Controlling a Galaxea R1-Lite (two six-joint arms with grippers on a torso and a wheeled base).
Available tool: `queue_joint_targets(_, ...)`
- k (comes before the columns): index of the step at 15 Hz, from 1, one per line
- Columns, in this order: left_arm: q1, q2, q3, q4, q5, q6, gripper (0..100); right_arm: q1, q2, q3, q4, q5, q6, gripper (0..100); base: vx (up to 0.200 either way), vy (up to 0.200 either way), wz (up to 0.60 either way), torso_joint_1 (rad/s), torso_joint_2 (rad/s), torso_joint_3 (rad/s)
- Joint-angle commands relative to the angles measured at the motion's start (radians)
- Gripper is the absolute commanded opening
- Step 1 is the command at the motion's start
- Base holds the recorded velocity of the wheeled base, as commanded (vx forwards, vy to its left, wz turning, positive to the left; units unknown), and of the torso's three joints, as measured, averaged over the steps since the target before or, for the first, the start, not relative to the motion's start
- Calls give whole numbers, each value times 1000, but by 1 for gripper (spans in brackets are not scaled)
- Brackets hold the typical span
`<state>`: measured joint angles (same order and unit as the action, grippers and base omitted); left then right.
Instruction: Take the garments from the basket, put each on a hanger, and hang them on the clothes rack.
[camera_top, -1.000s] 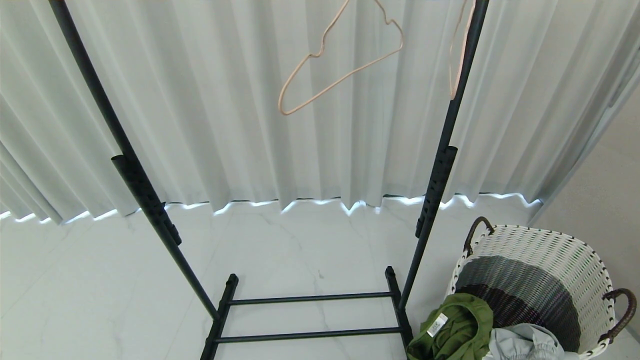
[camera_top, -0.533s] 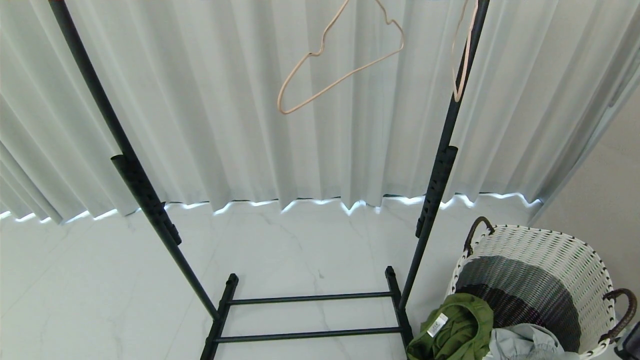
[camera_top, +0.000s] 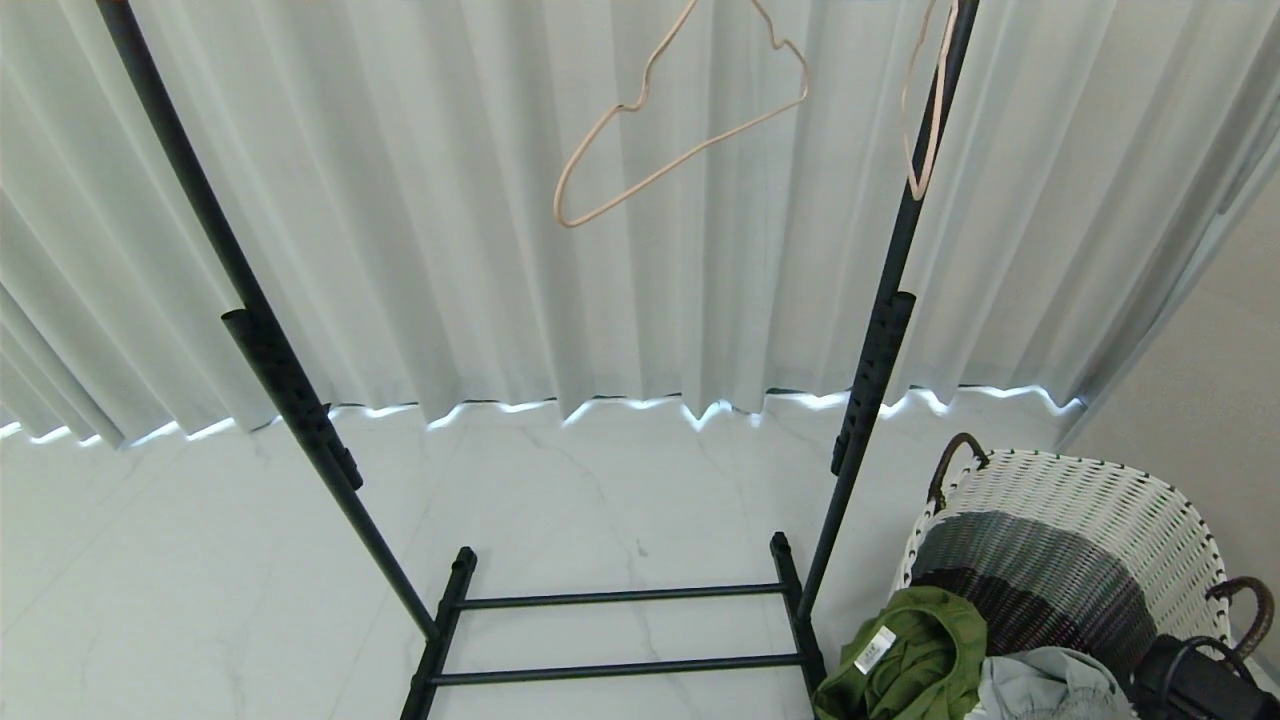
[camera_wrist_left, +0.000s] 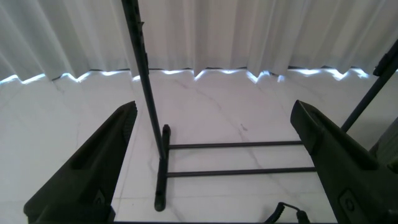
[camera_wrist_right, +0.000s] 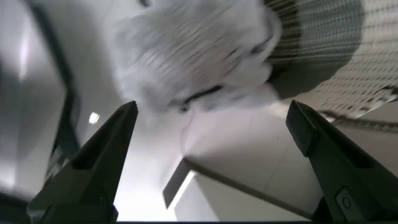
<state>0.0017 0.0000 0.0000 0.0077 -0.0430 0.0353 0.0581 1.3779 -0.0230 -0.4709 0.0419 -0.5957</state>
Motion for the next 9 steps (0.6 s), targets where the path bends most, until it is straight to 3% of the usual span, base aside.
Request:
queue_joint_targets(1,0,0,0,0,0,0,100,-32,164,3,-109,0,-3,100,0,0,0,0,0,0)
queue_joint_targets(9,0,0,0,0,0,0,100,-30,184,-3,-262,-19,-4,100,0,0,0,0,0,0)
